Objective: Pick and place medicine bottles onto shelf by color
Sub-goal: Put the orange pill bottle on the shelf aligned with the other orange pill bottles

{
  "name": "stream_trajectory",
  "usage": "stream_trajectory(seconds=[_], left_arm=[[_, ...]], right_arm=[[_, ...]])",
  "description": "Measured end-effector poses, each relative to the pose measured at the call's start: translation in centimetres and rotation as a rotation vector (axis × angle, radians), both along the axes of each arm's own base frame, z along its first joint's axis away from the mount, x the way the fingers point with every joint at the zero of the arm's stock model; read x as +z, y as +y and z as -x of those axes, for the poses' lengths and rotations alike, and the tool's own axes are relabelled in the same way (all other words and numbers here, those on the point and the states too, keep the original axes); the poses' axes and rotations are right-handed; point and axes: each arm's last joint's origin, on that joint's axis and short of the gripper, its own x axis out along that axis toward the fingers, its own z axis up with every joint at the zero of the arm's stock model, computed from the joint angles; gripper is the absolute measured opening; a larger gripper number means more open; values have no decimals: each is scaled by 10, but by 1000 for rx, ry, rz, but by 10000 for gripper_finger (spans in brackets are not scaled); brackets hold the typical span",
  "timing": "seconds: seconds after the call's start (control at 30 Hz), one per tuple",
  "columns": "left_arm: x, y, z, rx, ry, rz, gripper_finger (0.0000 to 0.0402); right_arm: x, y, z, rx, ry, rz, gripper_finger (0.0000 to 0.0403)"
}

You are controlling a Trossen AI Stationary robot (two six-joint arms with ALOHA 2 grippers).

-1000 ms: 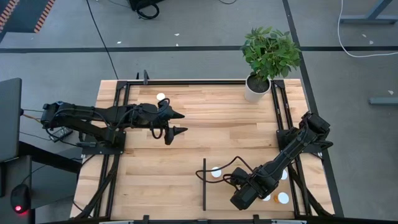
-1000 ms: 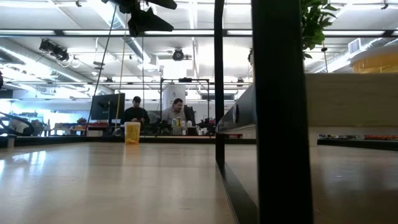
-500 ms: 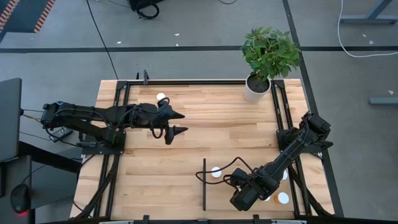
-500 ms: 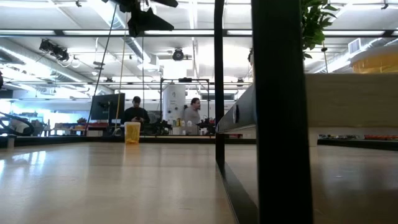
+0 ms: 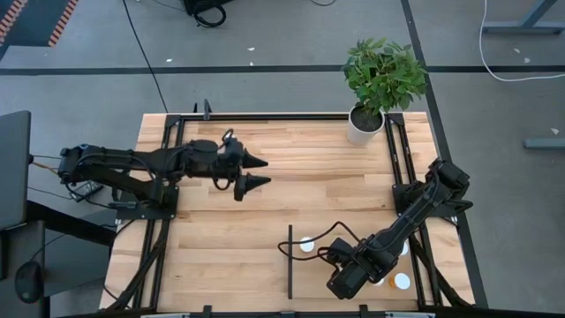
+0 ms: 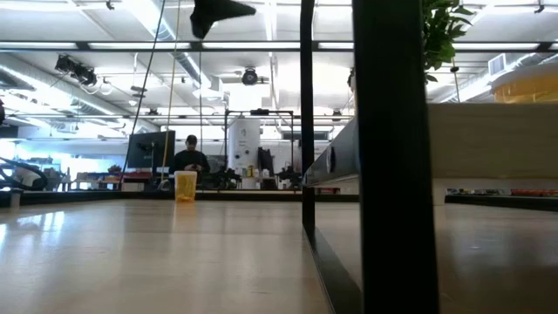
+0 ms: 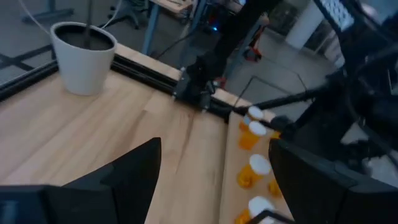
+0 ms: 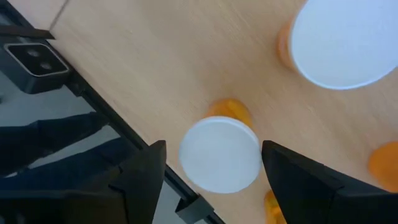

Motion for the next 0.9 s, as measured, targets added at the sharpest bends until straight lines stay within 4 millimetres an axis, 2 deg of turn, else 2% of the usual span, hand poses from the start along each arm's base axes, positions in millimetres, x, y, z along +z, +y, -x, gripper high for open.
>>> stream_trajectory(seconds=[0.07, 0.2, 0.4, 0.53, 0.67, 0.9], left_arm=[[12, 4, 0, 12, -25, 7, 302], [39, 15, 3, 37, -45, -93, 302], [72, 34, 18, 133, 61, -205, 302], [76, 48, 27, 216, 159, -241, 302], [73, 61, 32, 265, 220, -242, 302], [67, 66, 37, 289, 285, -209, 302]], right_arm=[[4, -1, -1, -6, -7, -9, 273], [16, 0, -4, 9, -30, -23, 273], [29, -1, -5, 9, -35, -21, 273], [37, -2, -5, 3, -42, 5, 273], [37, -2, -4, 8, -43, 10, 273], [36, -3, 1, 10, -55, 102, 268]])
